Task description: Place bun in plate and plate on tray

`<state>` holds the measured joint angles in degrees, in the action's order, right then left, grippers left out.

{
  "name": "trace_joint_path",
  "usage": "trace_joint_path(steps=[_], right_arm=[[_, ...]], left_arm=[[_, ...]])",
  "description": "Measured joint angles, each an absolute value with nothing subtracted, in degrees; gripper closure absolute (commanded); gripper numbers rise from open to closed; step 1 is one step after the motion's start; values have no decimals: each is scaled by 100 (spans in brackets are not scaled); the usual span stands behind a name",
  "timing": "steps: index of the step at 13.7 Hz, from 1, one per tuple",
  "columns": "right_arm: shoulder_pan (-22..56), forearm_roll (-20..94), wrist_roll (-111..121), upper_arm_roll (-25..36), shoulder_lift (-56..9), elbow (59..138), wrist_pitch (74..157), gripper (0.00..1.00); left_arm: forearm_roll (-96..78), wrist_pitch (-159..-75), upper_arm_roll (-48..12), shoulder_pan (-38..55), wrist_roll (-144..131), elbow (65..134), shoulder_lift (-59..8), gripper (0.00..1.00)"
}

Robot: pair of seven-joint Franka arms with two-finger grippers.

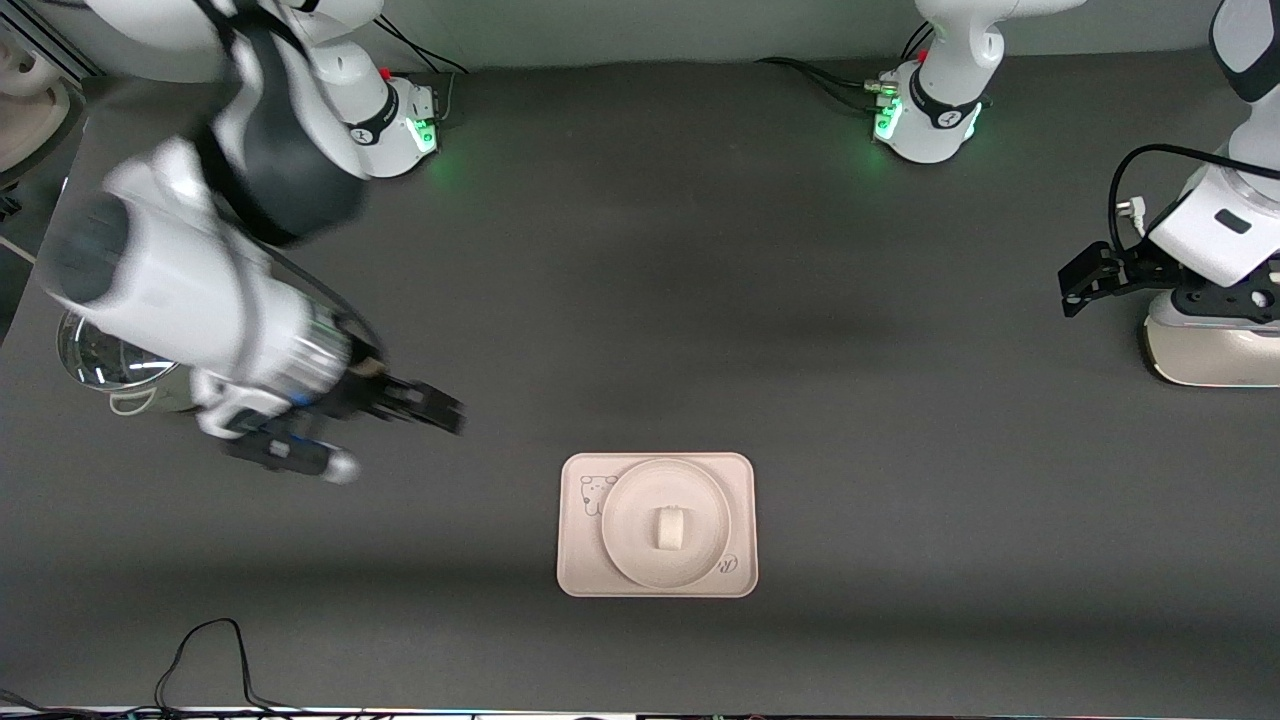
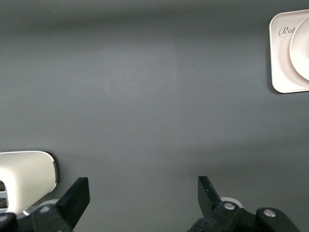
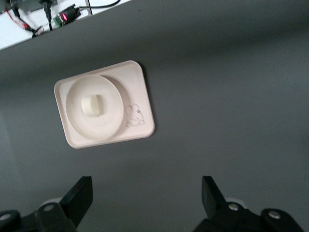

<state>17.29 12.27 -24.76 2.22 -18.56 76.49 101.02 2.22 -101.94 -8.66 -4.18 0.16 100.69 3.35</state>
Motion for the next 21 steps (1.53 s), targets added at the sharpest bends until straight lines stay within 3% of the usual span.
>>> trace_joint_path(steps=[3, 6, 13, 21], right_arm=[[947, 1161, -1181, 152, -799, 8493, 9618, 0], [559, 535, -368, 156, -292, 8886, 9260, 0], [513, 108, 349, 592, -236, 8969, 9187, 0], [516, 57, 393, 664, -197, 9003, 9187, 0]], left_arm=[[223, -10194, -881, -415, 16, 10065, 335, 0], [223, -10194, -931, -414, 16, 10048, 335, 0], [224, -10186, -927, -414, 8, 9980, 335, 0], [214, -9731, -874, -446, -96, 9869, 335, 0]])
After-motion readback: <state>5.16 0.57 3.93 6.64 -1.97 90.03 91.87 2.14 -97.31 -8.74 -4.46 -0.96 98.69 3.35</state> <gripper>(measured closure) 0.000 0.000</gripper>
